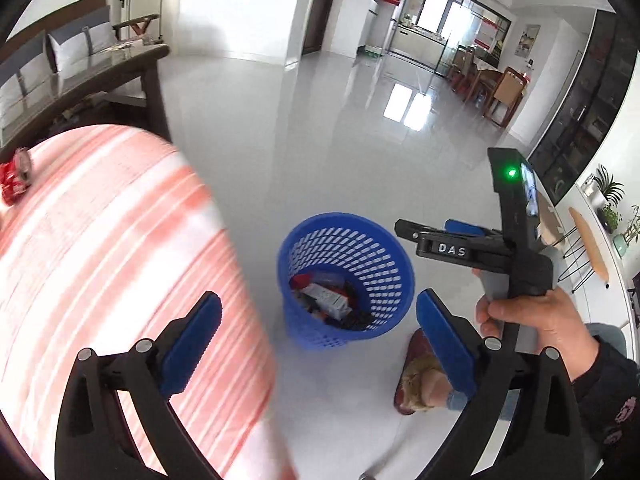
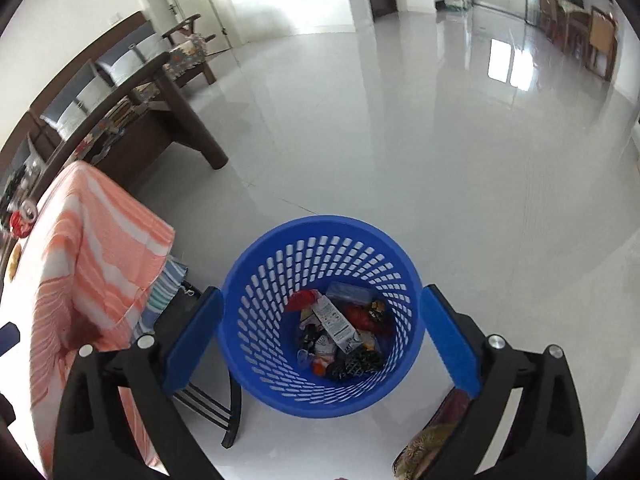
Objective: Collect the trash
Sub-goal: 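Move both tools back over the table toward the bread wrapper and can, then grasp the cream bread wrapper with the left tool while the right tool grasps the crushed red can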
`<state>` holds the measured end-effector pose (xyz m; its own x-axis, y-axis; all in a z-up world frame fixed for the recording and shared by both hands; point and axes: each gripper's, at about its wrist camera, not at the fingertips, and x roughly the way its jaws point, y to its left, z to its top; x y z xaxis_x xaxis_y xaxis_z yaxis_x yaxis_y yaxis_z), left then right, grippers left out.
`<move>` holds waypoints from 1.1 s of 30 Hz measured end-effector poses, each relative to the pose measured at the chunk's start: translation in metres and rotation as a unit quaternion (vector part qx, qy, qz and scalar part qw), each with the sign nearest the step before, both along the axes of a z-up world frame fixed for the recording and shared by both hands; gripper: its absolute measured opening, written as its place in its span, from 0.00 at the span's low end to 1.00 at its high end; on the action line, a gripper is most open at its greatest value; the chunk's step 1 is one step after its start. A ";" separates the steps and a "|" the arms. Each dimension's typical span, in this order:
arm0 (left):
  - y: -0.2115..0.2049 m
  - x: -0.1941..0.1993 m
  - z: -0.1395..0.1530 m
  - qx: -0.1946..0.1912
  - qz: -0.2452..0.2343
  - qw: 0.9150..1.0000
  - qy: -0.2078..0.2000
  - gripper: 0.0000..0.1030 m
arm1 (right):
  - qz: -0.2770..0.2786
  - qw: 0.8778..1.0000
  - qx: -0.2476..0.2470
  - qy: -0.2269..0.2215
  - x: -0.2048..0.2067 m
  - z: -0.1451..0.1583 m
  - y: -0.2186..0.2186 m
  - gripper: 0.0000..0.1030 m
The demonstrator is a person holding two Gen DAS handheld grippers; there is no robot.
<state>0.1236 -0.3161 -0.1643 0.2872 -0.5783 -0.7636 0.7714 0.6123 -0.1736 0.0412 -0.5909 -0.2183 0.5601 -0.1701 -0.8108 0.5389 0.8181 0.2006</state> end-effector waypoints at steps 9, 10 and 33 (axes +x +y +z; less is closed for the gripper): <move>0.185 0.015 0.010 0.057 0.152 0.986 -0.033 0.94 | 0.217 0.973 -0.065 -0.045 0.046 0.064 0.193 0.96; 0.203 0.023 0.009 0.066 0.165 0.983 -0.038 0.94 | 0.242 0.967 -0.067 -0.046 0.055 0.068 0.213 0.96; 0.206 0.277 -0.011 0.088 0.216 0.971 -0.050 0.94 | 0.366 0.926 -0.095 0.011 0.142 0.044 0.350 0.95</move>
<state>0.4010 -0.1103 -0.1757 0.5513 -0.2498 -0.7961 0.4437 0.8958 0.0261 0.1833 -0.2410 -0.1744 0.5653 0.1075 -0.8179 -0.1709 0.9852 0.0113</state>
